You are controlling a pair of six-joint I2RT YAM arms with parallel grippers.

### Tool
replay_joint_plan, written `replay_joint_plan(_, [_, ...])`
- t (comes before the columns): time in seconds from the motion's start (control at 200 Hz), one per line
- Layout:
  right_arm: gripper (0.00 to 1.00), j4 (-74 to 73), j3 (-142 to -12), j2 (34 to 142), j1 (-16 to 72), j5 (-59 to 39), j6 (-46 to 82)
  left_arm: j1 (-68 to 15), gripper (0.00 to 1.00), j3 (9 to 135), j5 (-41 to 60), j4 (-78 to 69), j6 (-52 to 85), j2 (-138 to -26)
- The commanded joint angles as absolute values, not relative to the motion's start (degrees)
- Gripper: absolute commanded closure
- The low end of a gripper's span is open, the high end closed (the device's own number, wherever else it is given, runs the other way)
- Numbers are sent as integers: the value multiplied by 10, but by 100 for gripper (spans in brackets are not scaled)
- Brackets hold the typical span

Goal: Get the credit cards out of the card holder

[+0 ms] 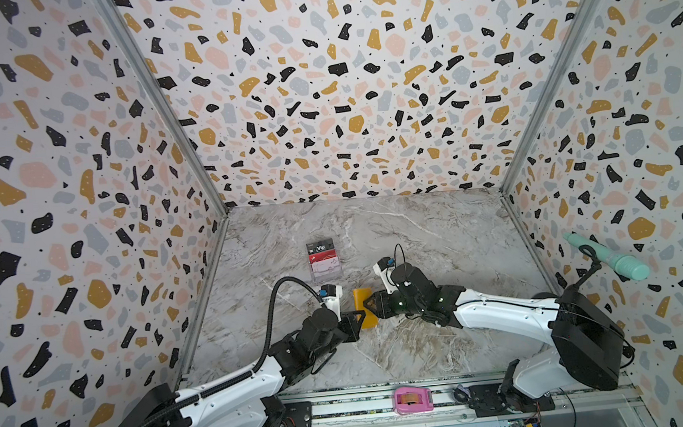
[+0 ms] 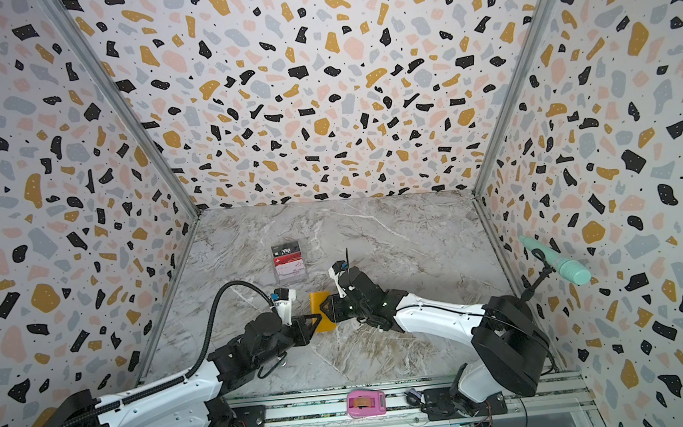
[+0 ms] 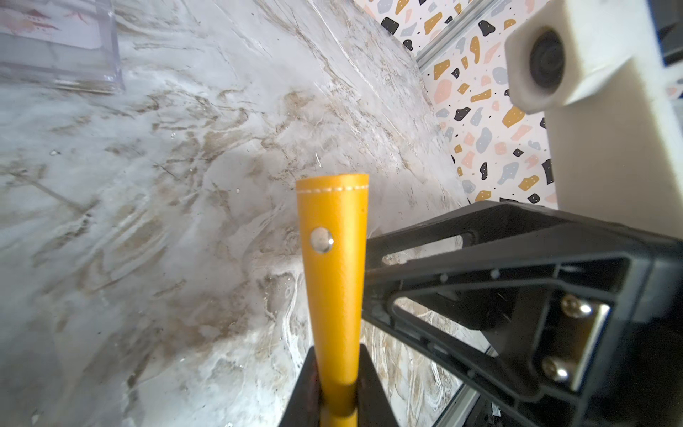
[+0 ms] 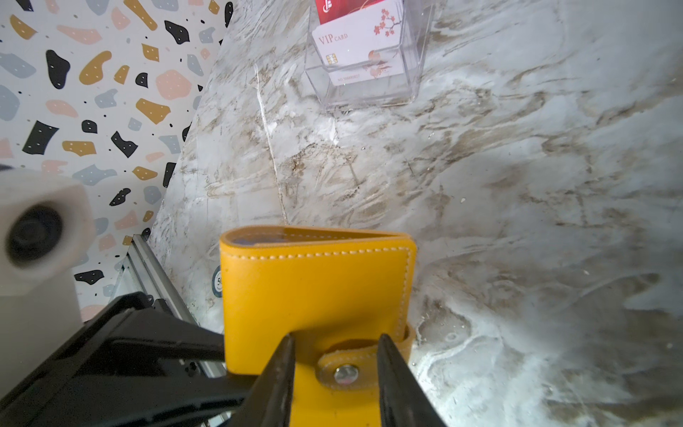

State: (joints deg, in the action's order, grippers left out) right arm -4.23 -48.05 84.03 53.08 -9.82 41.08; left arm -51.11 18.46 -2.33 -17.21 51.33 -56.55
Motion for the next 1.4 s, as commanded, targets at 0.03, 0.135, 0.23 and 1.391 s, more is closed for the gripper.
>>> replay_joint_plan(0.03, [63,-9,-495,858,540,-108,412,-513,100,192,-30,-233,488,-537])
replay_joint_plan(0.135, [63,-9,-495,862,544,-107,416,-514,100,192,-37,-224,482,-524])
replay_joint_plan(0.23, [66,-11,-495,864,546,-105,417,-514,100,192,-39,-217,478,-515])
replay_joint_plan(1.391, [89,-3,-483,803,496,-63,372,-436,100,215,54,-224,481,-533])
